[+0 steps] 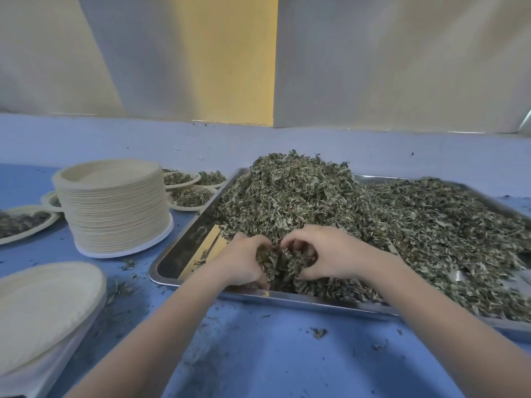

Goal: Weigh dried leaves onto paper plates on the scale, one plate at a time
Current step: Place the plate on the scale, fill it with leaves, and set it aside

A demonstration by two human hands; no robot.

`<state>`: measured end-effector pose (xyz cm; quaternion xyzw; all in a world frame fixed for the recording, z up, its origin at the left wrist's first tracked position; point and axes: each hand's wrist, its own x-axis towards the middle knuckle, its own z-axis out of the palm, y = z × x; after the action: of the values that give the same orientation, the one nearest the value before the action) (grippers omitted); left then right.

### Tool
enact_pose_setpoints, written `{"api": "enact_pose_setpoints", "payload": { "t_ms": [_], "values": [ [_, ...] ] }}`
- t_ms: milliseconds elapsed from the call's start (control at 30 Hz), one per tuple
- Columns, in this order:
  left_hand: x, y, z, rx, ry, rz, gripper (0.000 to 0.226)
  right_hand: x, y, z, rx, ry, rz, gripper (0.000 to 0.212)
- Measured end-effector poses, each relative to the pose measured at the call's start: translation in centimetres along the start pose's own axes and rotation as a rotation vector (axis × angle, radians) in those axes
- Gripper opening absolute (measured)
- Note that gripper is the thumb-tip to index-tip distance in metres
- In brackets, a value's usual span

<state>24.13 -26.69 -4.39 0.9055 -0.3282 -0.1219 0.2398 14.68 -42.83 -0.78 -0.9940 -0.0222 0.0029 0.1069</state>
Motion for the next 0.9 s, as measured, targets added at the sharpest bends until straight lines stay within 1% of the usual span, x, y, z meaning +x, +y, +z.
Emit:
{"api": "enact_pose_setpoints", "payload": {
  "t_ms": [100, 167, 233, 300, 367, 433, 467, 533, 600, 633, 733, 767, 833, 900],
  "values": [
    [0.2, 0.8, 0.3, 0.001, -0.056, 0.022, 0.1, -0.5, 0.6, 0.4, -0.291, -0.041, 0.105, 0.073],
    [0.3, 1.7, 1.1, -0.037, -0.099, 0.043, 0.101, 0.2, 0.4, 1.5, -0.328, -0.067, 0.149, 0.076],
    [0.4, 2.3, 1.8, -0.043, -0.081, 0.074, 0.091, 0.9, 0.0, 2.6, -0.277, -0.016, 0.126, 0.07],
    [0.3, 2.3, 1.7, -0.082, -0.057, 0.064, 0.079, 1.2, 0.0, 3.2, -0.141, 0.048, 0.079, 0.066],
    [0.2, 1.7, 1.1, -0.072, -0.045, 0.017, 0.08, 0.9, 0.3, 3.3, 0.099, 0.081, 0.052, 0.065],
    [-0.3, 1.1, 0.2, 0.054, -0.025, -0.052, 0.084, 0.4, 0.7, 3.2, 0.292, 0.074, 0.04, 0.069],
    [-0.6, 0.9, -0.3, 0.121, -0.02, -0.098, 0.088, 0.2, 0.8, 3.0, 0.303, 0.061, 0.035, 0.072],
    [-1.0, 0.7, -0.8, 0.172, -0.031, -0.145, 0.098, 0.3, 0.9, 2.9, 0.167, 0.025, 0.043, 0.081],
    [-1.0, 0.8, -0.6, 0.121, -0.064, -0.116, 0.102, 1.1, 0.2, 3.2, 0.057, -0.024, 0.064, 0.085],
    [-0.9, 1.0, -0.4, 0.083, -0.082, -0.088, 0.1, 1.7, -0.4, 3.5, 0.054, -0.033, 0.064, 0.082],
    [-0.7, 1.2, 0.0, 0.006, -0.098, -0.084, 0.085, 3.3, -2.3, 4.5, 0.128, 0.006, 0.006, 0.055],
    [-0.7, 1.1, 0.0, -0.026, -0.083, -0.099, 0.082, 3.7, -2.7, 4.7, 0.168, 0.03, -0.008, 0.051],
    [-0.9, 0.5, -0.3, -0.104, -0.025, -0.124, 0.079, 4.2, -3.1, 4.8, 0.261, 0.093, -0.014, 0.055],
    [-1.4, -0.1, -0.9, -0.224, 0.052, -0.127, 0.09, 4.4, -3.3, 4.4, 0.377, 0.174, -0.005, 0.063]
  ]
}}
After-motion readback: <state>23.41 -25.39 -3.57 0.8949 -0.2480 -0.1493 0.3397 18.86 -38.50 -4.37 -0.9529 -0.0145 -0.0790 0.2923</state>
